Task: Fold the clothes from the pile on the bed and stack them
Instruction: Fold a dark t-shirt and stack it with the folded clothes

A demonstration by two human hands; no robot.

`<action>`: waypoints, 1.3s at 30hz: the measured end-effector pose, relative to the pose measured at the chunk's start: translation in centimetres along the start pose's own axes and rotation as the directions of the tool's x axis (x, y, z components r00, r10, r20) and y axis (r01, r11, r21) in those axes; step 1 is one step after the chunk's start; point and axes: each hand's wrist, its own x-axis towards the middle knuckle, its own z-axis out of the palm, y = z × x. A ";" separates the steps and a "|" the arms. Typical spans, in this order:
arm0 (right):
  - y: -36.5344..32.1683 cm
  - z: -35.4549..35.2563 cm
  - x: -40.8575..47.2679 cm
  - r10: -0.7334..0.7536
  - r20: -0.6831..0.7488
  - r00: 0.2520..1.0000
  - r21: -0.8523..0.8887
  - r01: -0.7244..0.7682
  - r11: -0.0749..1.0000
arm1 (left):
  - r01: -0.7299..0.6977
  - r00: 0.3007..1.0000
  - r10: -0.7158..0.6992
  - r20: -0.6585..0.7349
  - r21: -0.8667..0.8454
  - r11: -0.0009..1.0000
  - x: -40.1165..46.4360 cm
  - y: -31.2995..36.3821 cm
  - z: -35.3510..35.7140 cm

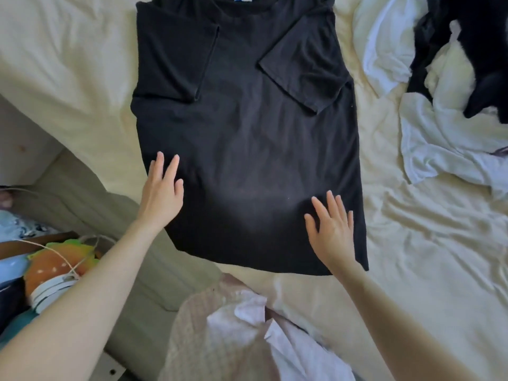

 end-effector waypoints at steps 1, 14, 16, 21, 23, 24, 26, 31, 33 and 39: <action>0.8 0.0 0.4 0.039 -0.034 0.999 0.011 -0.038 0.999 | 0.047 0.999 -0.048 -0.019 -0.053 0.997 0.0 -0.3 0.3; 6.8 -1.4 1.0 0.512 0.027 0.859 0.586 -0.428 0.688 | 0.374 0.819 -0.569 0.070 -0.818 0.437 -1.9 -2.1 3.1; 7.4 -2.1 0.0 0.547 0.099 0.831 0.732 -0.434 0.526 | 0.391 0.813 -0.570 0.116 -0.834 0.388 -3.8 -2.8 3.4; 8.1 -1.8 -3.3 0.515 0.314 0.798 0.767 -0.533 0.358 | 0.564 0.802 -0.478 0.359 -0.718 0.407 -8.1 -5.1 3.8; 8.1 -1.5 -4.2 0.525 0.407 0.748 0.800 -0.569 0.190 | 0.623 0.778 -0.425 0.463 -0.660 0.420 -9.4 -6.0 4.0; 8.2 -1.5 -4.5 0.541 0.425 0.726 0.809 -0.572 0.132 | 0.634 0.770 -0.408 0.490 -0.658 0.406 -10.0 -6.4 4.0; 8.3 -1.4 -4.7 0.563 0.437 0.702 0.821 -0.566 0.068 | 0.628 0.771 -0.383 0.509 -0.710 0.319 -10.8 -7.0 4.0; 8.2 -1.3 -5.4 0.562 0.484 0.670 0.817 -0.577 -0.015 | 0.512 0.824 -0.374 0.425 -0.841 0.173 -11.8 -8.0 3.3; 8.2 -1.2 -5.7 0.565 0.504 0.653 0.819 -0.569 -0.072 | 0.489 0.804 -0.419 0.422 -0.870 0.062 -11.9 -8.0 2.9; 7.8 -1.4 -5.8 0.575 0.537 0.617 0.833 -0.495 -0.246 | 0.476 0.736 -0.518 0.437 -0.877 -0.064 -12.7 -8.6 2.3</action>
